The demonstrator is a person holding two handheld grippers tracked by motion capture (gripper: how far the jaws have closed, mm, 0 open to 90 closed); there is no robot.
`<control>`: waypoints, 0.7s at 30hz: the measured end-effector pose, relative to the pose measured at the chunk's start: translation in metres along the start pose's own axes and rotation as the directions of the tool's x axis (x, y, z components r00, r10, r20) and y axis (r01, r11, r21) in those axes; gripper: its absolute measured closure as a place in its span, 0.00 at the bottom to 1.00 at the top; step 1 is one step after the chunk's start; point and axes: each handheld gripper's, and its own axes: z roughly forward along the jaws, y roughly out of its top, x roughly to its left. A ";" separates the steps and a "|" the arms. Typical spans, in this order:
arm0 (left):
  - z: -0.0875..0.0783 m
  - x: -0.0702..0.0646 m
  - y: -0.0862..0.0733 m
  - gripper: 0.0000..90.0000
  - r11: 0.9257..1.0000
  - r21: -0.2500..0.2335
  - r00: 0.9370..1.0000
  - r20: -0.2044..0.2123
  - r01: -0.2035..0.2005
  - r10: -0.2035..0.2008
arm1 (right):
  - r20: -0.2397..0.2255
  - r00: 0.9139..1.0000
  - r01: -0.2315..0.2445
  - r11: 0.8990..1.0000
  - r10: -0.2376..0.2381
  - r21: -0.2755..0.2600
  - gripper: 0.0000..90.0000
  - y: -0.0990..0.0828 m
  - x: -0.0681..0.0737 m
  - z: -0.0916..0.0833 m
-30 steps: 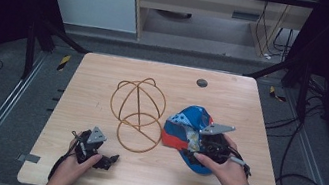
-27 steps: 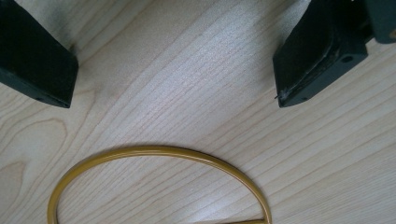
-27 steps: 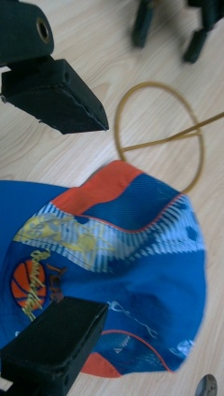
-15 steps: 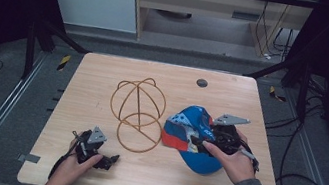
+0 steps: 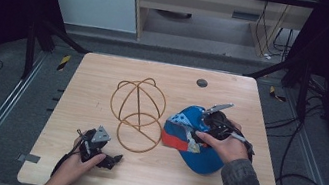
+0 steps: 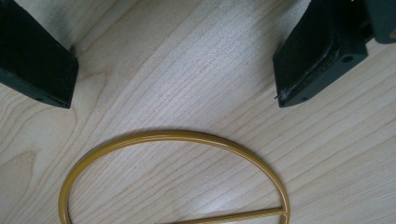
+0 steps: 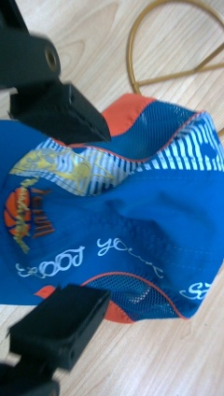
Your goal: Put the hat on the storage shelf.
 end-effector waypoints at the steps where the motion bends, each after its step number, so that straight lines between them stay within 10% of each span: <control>1: 0.000 0.000 0.000 0.00 1.000 0.000 1.000 0.000 0.000 0.000 | -0.008 1.000 0.002 1.000 -0.002 0.027 0.32 0.004 -0.001 0.006; 6: 0.000 0.000 0.000 0.00 1.000 0.000 1.000 0.002 -0.002 0.002 | -0.013 1.000 0.007 0.995 -0.005 0.095 0.42 0.009 -0.001 0.018; 11: 0.000 0.000 0.000 0.00 1.000 -0.001 1.000 0.002 -0.002 0.002 | -0.061 0.998 0.003 0.993 0.004 0.121 0.93 0.008 -0.004 0.019; 21: 0.000 0.000 0.000 0.00 1.000 0.000 1.000 0.002 -0.002 0.002 | -0.094 0.996 0.019 0.993 -0.008 0.117 1.00 0.015 -0.011 -0.008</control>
